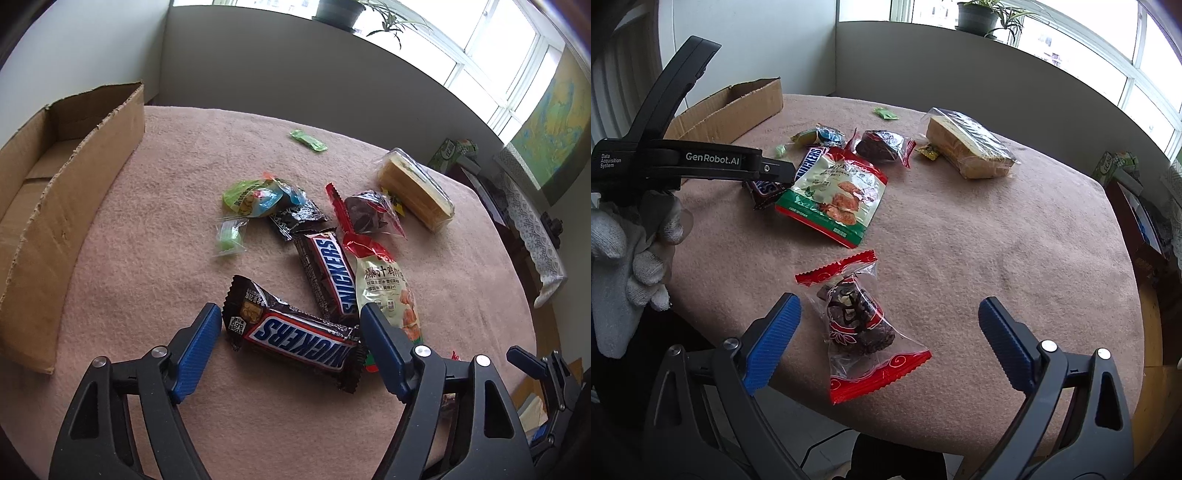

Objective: Organize snacks
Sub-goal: 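Grasp the Snickers bar with the left tool while the right tool grasps the red-wrapped pastry, then carry both snacks to the cardboard box and open both tools to drop them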

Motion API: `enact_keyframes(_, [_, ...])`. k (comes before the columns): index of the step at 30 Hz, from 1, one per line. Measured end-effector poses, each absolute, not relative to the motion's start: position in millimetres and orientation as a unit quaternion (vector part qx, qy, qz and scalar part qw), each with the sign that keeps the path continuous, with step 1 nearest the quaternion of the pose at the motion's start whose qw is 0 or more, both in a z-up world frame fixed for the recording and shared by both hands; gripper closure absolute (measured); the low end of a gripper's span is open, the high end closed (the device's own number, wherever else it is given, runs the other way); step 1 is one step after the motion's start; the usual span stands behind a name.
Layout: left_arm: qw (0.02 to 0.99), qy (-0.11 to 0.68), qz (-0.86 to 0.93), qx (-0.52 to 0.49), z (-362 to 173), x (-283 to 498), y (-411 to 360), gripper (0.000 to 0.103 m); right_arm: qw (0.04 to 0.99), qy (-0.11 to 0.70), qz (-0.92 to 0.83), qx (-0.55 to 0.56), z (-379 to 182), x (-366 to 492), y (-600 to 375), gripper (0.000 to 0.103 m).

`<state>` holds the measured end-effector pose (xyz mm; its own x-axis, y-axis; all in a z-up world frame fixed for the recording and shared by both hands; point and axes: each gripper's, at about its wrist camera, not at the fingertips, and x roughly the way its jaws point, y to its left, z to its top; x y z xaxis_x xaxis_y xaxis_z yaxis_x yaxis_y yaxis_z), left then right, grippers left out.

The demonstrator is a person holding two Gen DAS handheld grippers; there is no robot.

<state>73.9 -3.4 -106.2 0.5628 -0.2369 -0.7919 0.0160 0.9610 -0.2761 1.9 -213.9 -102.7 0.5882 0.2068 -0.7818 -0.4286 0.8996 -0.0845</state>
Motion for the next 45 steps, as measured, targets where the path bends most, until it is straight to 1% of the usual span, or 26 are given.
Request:
enact_keyframes(3, [0.876, 0.464, -0.067, -0.113, -110, 74, -2, 0.034, 0.877, 0.421, 0.179, -0.148, -109, 7, -209, 0.005])
enact_keyframes(5, [0.877, 0.463, -0.072, -0.103, -107, 71, -2, 0.036, 0.874, 0.424, 0.177, -0.157, -112, 10, -206, 0.005])
enact_keyframes(6, [0.879, 0.462, -0.074, -0.095, -106, 69, -3, 0.036, 0.873, 0.426, 0.177, -0.159, -114, 12, -206, 0.007])
enact_keyframes(7, [0.880, 0.461, -0.075, -0.084, -105, 68, -4, 0.037, 0.871, 0.429, 0.180, -0.158, -116, 13, -206, 0.011])
enact_keyframes(8, [0.882, 0.459, -0.075, -0.076, -106, 68, -5, 0.037, 0.869, 0.434, 0.181, -0.157, -118, 15, -206, 0.013])
enact_keyframes(12, [0.882, 0.459, -0.078, -0.069, -110, 67, -4, 0.040, 0.864, 0.442, 0.187, -0.152, -124, 20, -207, 0.014])
enact_keyframes(14, [0.882, 0.459, -0.085, -0.067, -108, 65, -3, 0.041, 0.862, 0.445, 0.197, -0.145, -124, 21, -207, 0.020])
enact_keyframes(16, [0.883, 0.458, -0.085, -0.059, -108, 63, -2, 0.042, 0.860, 0.448, 0.205, -0.134, -124, 23, -207, 0.032])
enact_keyframes(17, [0.884, 0.456, -0.084, -0.054, -109, 61, -2, 0.044, 0.859, 0.449, 0.206, -0.132, -124, 23, -206, 0.034])
enact_keyframes(19, [0.886, 0.453, -0.085, -0.052, -110, 58, -1, 0.045, 0.859, 0.448, 0.210, -0.131, -123, 21, -204, 0.045])
enact_keyframes(20, [0.887, 0.451, -0.086, -0.051, -110, 57, -1, 0.045, 0.859, 0.447, 0.212, -0.131, -123, 20, -203, 0.048])
enact_keyframes(21, [0.887, 0.450, -0.087, -0.051, -110, 56, -1, 0.046, 0.859, 0.446, 0.214, -0.131, -122, 19, -202, 0.056])
enact_keyframes(22, [0.888, 0.449, -0.088, -0.050, -110, 55, 0, 0.047, 0.860, 0.444, 0.213, -0.132, -122, 19, -200, 0.058])
enact_keyframes(27, [0.893, 0.440, -0.088, -0.040, -109, 50, -3, 0.048, 0.861, 0.444, 0.214, -0.123, -123, 20, -199, 0.059])
enact_keyframes(31, [0.894, 0.438, -0.087, -0.045, -110, 47, -1, 0.047, 0.863, 0.447, 0.212, -0.099, -123, 23, -204, 0.060])
enact_keyframes(36, [0.894, 0.435, -0.094, -0.051, -109, 45, 2, 0.051, 0.869, 0.442, 0.207, -0.080, -118, 21, -209, 0.061])
enact_keyframes(45, [0.910, 0.397, -0.095, -0.072, -82, 36, 12, 0.052, 0.886, 0.406, 0.211, -0.076, -80, 16, -207, 0.061])
